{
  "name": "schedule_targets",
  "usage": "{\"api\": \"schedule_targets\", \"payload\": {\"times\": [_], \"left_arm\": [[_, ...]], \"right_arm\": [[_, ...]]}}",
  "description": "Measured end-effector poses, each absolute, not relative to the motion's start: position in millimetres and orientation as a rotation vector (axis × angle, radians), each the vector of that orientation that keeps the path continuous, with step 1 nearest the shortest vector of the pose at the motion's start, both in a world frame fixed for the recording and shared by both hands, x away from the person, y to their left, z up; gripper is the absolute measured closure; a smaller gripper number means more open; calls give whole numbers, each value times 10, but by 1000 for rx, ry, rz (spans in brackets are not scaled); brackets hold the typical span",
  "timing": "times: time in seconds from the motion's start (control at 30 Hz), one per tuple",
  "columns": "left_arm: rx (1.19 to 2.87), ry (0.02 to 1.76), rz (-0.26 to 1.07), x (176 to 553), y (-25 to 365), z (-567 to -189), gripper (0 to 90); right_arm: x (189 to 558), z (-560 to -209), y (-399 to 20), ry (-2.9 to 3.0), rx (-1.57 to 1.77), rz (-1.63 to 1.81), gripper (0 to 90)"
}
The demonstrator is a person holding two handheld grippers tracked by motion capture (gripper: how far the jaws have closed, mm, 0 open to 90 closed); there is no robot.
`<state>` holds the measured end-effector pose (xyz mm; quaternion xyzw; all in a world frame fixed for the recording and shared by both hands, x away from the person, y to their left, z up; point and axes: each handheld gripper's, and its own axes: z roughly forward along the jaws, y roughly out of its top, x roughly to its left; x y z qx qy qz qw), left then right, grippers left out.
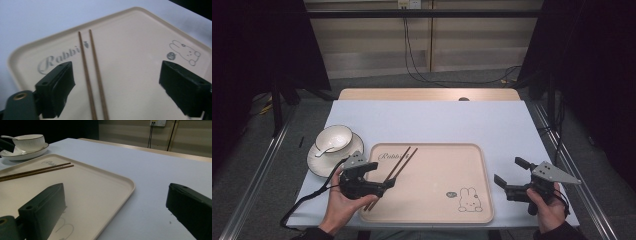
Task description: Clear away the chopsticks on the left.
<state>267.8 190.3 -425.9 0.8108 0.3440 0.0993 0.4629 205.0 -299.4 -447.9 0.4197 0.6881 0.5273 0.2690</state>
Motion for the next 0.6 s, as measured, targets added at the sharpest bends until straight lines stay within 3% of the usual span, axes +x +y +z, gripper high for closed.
{"api": "schedule_targets", "payload": {"times": [0.23, 0.43, 0.6], "left_arm": [[1916, 830, 269, 2626, 2141, -4195, 24], [1860, 743, 234, 2557, 2424, -4159, 19], [1778, 786, 336, 2446, 2698, -4156, 19]], "right_arm": [[2055, -4479, -2987, 1851, 1130, 1421, 21], [2056, -4479, -2987, 1851, 1131, 1421, 21], [2056, -4476, -2985, 1852, 1130, 1425, 21]]}}
